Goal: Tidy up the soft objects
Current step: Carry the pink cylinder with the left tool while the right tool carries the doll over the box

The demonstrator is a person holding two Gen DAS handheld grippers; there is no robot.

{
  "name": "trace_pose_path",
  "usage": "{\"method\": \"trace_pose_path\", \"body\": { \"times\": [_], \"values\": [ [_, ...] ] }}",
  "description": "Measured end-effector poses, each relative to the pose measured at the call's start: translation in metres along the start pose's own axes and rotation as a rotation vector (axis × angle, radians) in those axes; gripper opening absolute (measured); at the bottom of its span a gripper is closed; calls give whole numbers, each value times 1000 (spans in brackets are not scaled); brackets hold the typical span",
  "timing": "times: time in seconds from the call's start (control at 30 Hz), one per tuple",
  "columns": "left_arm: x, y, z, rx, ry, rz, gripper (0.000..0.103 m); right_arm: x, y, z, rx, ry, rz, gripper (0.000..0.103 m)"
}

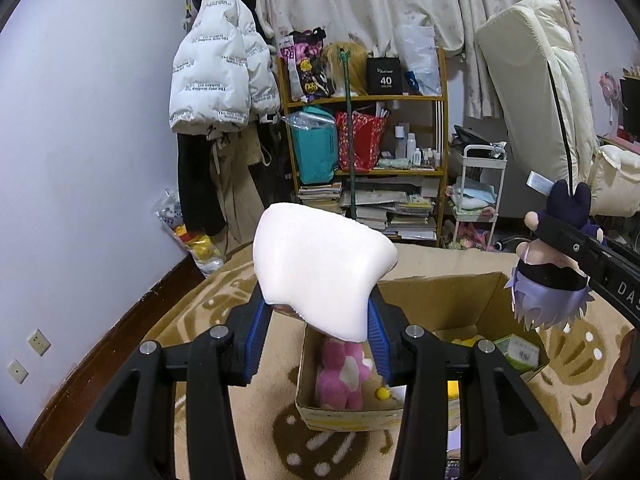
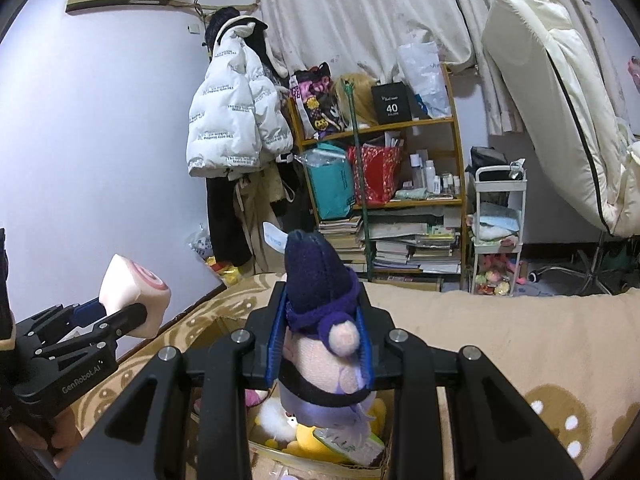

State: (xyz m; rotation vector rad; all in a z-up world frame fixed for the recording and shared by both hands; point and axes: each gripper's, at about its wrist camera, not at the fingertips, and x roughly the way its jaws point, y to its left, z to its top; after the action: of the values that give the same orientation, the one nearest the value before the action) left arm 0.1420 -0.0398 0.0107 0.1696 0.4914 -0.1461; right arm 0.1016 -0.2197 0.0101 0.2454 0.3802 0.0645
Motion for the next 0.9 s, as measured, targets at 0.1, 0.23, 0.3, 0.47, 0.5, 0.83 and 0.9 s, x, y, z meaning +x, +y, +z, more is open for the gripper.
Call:
{"method": "trace_pose_path", "body": {
  "times": [0.1,0.23,0.3,0.47,0.5,0.83,0.9],
  "values": [
    [5,-1,-3,5,10,-2,43,3,2,-3,-2,4,8,32],
    [13,-5,-8,22,31,-3,44,9,4,-6,-12,21,24,32],
    [16,-8,-10,43,38,6,44,13,5,-8,-23,30,28,33],
    [30,-9,-15,39,76,2,46,21,5,-16,-27,59,39,33],
    [34,-9,-16,33,88,0,46,24,6,-18,-28,66,41,33],
    [53,-7,-23,20,152,-2,50,36,5,-28,-29,107,60,33],
    [54,-7,-23,22,156,-2,50,37,4,-29,-21,114,68,34]
  ]
}}
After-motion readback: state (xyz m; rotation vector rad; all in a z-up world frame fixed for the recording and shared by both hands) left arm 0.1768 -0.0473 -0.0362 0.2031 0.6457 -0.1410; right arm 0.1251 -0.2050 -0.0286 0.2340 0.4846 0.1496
